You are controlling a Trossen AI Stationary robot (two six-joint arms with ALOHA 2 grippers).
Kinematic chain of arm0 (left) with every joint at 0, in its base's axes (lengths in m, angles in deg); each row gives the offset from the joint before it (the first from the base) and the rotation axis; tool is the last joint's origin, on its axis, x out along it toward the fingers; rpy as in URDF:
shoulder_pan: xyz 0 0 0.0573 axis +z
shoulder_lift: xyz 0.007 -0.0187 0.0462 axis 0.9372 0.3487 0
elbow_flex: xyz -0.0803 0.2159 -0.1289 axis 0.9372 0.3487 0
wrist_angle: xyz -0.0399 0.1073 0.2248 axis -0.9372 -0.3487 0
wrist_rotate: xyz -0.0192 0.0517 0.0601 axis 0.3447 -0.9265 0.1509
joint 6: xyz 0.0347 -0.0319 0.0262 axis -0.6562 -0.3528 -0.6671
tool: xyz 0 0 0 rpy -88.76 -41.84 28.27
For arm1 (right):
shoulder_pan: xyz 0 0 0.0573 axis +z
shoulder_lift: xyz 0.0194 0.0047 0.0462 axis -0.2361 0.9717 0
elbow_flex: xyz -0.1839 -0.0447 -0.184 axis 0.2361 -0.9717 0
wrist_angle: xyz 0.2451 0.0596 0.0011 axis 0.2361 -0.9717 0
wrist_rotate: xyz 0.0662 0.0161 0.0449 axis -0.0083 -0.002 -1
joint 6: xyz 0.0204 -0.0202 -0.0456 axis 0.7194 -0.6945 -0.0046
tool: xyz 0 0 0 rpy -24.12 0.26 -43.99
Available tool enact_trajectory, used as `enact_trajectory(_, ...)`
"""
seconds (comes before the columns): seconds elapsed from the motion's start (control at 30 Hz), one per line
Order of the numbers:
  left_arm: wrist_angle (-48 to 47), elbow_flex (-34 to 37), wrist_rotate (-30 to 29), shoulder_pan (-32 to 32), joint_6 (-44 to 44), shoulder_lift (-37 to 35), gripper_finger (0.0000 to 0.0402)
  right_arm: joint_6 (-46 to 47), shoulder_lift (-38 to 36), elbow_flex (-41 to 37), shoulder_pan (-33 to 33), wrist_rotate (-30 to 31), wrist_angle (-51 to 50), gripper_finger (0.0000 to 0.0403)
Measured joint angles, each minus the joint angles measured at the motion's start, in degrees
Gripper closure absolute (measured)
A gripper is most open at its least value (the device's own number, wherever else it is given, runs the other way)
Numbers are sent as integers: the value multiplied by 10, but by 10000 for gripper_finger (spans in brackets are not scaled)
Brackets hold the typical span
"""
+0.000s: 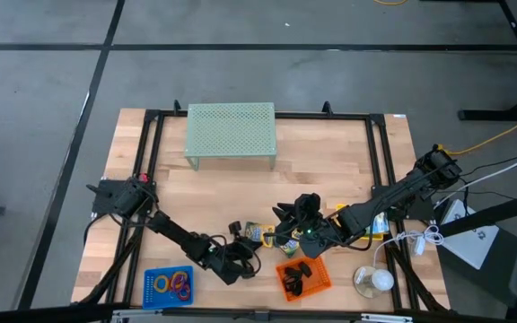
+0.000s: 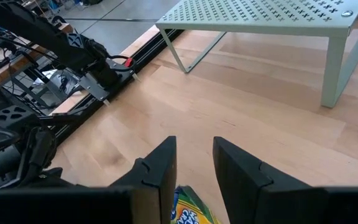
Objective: Pick & Place Office Desk Supplies
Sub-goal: Put the box of crayons into the yellow bin
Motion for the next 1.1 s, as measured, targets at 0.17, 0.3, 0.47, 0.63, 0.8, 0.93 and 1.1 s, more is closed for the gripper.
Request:
enact_trajectory(0.17, 4, 0, -2, -12, 3, 1, 400, -2, 0, 0, 0, -1, 0, 295)
enact_trajectory(0.3, 2, 0, 7, -16, 23, 2, 399, -2, 0, 0, 0, -1, 0, 295)
enact_trajectory(0.47, -2, 5, 20, -16, 43, 2, 400, -2, 0, 0, 0, -1, 0, 295)
enact_trajectory(0.63, 0, 6, 34, -18, 64, 7, 400, -2, 0, 0, 0, -11, 0, 295)
enact_trajectory(0.8, 24, 7, 38, -20, 80, 34, 399, -2, 0, 0, 0, -10, 0, 295)
enact_trajectory(0.93, 33, 7, 46, -20, 86, 52, 400, -2, 0, 0, 0, -10, 0, 295)
enact_trajectory(1.1, 52, 7, 38, -21, 72, 52, 399, -2, 0, 0, 0, -11, 0, 295)
